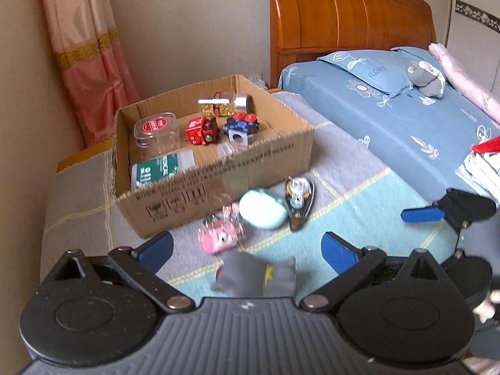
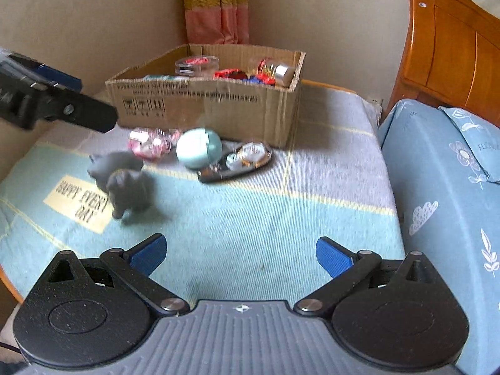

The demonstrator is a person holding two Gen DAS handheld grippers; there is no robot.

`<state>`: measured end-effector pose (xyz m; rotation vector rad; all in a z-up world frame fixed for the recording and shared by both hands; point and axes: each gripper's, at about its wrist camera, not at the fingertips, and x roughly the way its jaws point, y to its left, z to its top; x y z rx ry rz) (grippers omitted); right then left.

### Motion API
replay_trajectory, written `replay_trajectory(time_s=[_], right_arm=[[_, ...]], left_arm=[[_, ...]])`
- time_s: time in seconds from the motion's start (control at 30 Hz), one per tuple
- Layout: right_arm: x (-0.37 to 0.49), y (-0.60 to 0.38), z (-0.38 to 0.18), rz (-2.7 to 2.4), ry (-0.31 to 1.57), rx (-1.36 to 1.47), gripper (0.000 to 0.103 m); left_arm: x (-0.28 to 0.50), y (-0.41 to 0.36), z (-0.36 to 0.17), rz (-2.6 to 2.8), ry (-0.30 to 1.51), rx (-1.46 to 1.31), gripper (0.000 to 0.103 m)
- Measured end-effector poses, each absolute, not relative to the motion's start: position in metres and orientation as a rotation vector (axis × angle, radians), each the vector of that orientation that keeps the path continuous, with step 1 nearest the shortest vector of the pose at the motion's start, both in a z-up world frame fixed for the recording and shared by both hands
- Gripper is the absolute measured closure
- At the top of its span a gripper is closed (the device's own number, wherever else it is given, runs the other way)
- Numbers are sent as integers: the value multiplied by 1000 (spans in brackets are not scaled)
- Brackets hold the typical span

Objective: Organize rigid objects
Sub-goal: 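Move left tool to the grey cat figurine and grasp it, then lift the cat figurine with left gripper while right gripper grasps the tape roller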

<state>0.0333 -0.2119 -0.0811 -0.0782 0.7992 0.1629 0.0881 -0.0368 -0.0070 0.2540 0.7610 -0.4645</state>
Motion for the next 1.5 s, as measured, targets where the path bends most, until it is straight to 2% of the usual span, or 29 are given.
replay_trajectory(time_s=[0.6, 0.93, 1.1, 1.17, 1.23, 1.5], right_arm=[[27, -218, -102, 189, 830, -122, 0], [30, -225, -104, 243, 806, -122, 0], [35, -230, -106, 317, 786, -151, 0], [39, -232, -106, 349, 781, -165, 0], [43, -233, -106, 374, 781, -176, 0], [72, -231, -106, 446, 780, -211, 0]], left_arm=[[80, -43, -85, -422, 820, 294, 3], [94, -37, -93, -459, 812, 201, 2], [97, -40, -92, -472, 800, 197, 9], [97, -39, -90, -467, 788, 190, 23], [97, -37, -88, -462, 783, 175, 29], [98, -19, -87, -387, 799, 147, 29]])
